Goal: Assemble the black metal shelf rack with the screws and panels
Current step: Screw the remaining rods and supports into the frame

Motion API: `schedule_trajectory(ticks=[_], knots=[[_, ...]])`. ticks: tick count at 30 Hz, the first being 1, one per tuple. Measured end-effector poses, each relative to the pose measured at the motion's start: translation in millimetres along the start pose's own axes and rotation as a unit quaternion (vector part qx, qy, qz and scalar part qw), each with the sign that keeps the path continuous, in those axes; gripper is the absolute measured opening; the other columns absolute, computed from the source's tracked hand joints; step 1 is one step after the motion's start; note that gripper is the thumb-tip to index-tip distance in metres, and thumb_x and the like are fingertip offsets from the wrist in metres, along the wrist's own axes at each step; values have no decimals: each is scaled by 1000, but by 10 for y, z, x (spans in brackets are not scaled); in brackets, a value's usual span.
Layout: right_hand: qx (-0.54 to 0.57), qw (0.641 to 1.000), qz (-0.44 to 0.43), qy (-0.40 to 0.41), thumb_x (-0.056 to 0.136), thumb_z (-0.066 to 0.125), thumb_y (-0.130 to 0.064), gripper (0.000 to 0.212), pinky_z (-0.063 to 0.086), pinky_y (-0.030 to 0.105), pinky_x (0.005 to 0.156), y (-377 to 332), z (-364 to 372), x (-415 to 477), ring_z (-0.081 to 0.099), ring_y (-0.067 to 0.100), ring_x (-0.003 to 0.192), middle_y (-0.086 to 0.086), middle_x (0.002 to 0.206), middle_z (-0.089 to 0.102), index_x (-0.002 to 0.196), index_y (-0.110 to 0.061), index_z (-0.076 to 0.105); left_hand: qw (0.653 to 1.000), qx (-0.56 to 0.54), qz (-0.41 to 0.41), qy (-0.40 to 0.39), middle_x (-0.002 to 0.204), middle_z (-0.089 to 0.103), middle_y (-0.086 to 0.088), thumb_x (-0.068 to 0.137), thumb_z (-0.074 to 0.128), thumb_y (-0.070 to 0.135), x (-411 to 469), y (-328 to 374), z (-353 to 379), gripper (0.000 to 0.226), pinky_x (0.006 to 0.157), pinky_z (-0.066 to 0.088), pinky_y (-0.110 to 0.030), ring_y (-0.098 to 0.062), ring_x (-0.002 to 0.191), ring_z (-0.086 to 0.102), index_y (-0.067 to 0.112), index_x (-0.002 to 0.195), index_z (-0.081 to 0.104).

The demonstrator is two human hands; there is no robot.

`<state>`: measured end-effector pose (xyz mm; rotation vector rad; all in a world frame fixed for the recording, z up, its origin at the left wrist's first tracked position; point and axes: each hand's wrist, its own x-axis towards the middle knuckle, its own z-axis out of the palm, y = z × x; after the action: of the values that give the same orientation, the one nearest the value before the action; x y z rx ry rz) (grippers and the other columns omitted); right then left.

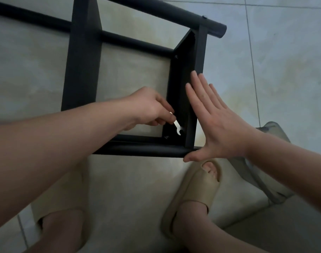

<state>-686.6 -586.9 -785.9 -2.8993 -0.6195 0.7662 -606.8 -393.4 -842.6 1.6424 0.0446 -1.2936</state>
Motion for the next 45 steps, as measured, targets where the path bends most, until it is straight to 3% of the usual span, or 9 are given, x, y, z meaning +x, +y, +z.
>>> schedule_trajectory(ticks=[5,12,18,29,37,45], knots=[[24,1000,-10,13,67,55,-93,146,4,58,126,26,41,10,-18,37,154,23,167,-17,159,3,-5,991,-71,-46,-104,80,76,0,85,76,11,-29,31,27,9,66,53,-20,-5,65,66,18,90,74],[36,999,-17,27,66,57,-93,147,6,61,125,50,81,21,-15,39,155,24,167,-14,159,4,-2,967,-168,-116,-155,80,73,4,87,72,19,1,-13,53,7,72,49,-22,-5,71,62,20,93,68],[13,999,-13,27,65,49,-98,147,1,61,125,64,78,21,-13,39,155,23,168,-11,160,3,0,980,-86,-107,-142,90,78,2,91,70,26,17,14,16,9,84,51,-29,-11,84,67,23,99,69],[14,1000,-3,14,62,46,-100,148,0,62,124,58,46,7,-14,39,155,22,168,-13,161,0,0,990,-13,-81,-118,80,77,7,92,68,29,-3,83,38,8,67,47,-26,-7,72,67,22,94,70],[15,1000,-2,9,62,46,-100,148,0,62,124,46,33,7,-15,38,155,22,168,-13,161,0,-1,994,-47,-33,-94,84,77,6,93,69,29,10,46,81,5,75,47,-27,-5,71,64,24,93,71],[20,1000,-2,8,62,44,-101,148,1,63,124,53,35,4,-15,38,155,21,168,-14,161,-1,-1,998,-46,-3,-51,83,77,5,92,70,27,30,50,72,5,73,47,-27,-8,74,63,24,88,71]])
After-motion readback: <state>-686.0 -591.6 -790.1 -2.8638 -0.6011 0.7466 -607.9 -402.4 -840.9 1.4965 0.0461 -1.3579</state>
